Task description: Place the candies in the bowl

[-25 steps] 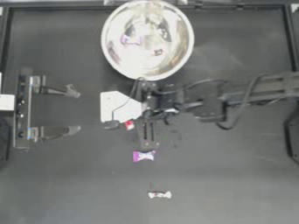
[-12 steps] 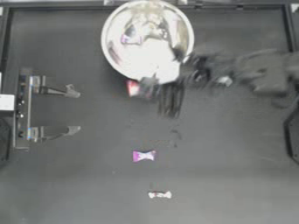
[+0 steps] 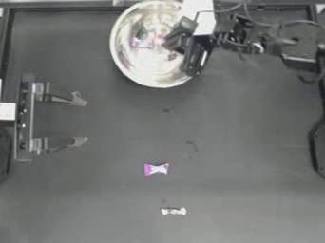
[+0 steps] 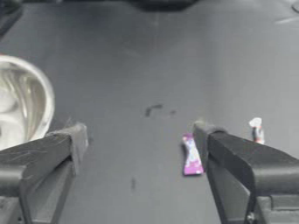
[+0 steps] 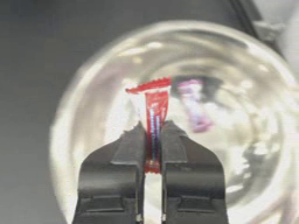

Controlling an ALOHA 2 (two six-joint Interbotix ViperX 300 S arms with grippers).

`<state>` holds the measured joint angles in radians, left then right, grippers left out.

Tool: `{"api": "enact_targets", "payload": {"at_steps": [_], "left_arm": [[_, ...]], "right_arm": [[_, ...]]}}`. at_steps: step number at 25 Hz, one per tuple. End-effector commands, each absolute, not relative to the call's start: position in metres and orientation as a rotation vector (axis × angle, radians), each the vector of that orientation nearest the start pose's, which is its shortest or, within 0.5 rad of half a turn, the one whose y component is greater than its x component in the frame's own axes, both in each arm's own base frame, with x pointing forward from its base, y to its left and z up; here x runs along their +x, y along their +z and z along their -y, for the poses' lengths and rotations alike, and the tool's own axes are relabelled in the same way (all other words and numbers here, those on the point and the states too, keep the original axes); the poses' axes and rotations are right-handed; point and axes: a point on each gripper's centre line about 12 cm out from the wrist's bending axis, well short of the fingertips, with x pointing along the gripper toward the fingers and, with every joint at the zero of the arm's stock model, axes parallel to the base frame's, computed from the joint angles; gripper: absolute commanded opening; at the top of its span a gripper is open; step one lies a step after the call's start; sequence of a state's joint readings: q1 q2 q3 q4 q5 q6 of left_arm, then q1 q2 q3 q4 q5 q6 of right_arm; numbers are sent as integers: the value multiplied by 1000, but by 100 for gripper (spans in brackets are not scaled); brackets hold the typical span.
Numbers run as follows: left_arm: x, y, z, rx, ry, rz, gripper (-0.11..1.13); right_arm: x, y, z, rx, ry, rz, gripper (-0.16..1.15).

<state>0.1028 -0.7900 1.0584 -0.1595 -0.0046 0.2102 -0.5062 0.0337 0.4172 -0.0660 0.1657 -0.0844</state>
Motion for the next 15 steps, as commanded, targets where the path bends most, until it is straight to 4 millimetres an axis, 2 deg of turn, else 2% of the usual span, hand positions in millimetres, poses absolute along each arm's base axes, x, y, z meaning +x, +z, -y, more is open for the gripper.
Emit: {"api": "enact_targets", "payload": {"at_steps": [1,5,7,9,11,12,13,15], "left_arm": [[233,275,-24,35,96,-252,102],[233,274,-24,24,99,-256,102],[233,274,-24,21,98,-256,101],[233,272,-24,19,99,-259,101],[233,272,-24,18,98,-259,101],[232,272,-24,19,99,-261,102],[232,272,-24,19,99,-261,102],[232,272,-24,17,100,-261,101]], "right_arm": [[389,229,231,-29,-475,-609,31],[400,215,240,-32,-475,-635,33],[404,208,245,-30,-477,-647,39],[408,204,248,-44,-472,-660,58],[409,200,249,-39,-471,-671,94],[410,199,249,-37,-471,-672,108],[410,198,248,-35,-470,-675,112],[409,201,247,-35,-471,-670,101]]}}
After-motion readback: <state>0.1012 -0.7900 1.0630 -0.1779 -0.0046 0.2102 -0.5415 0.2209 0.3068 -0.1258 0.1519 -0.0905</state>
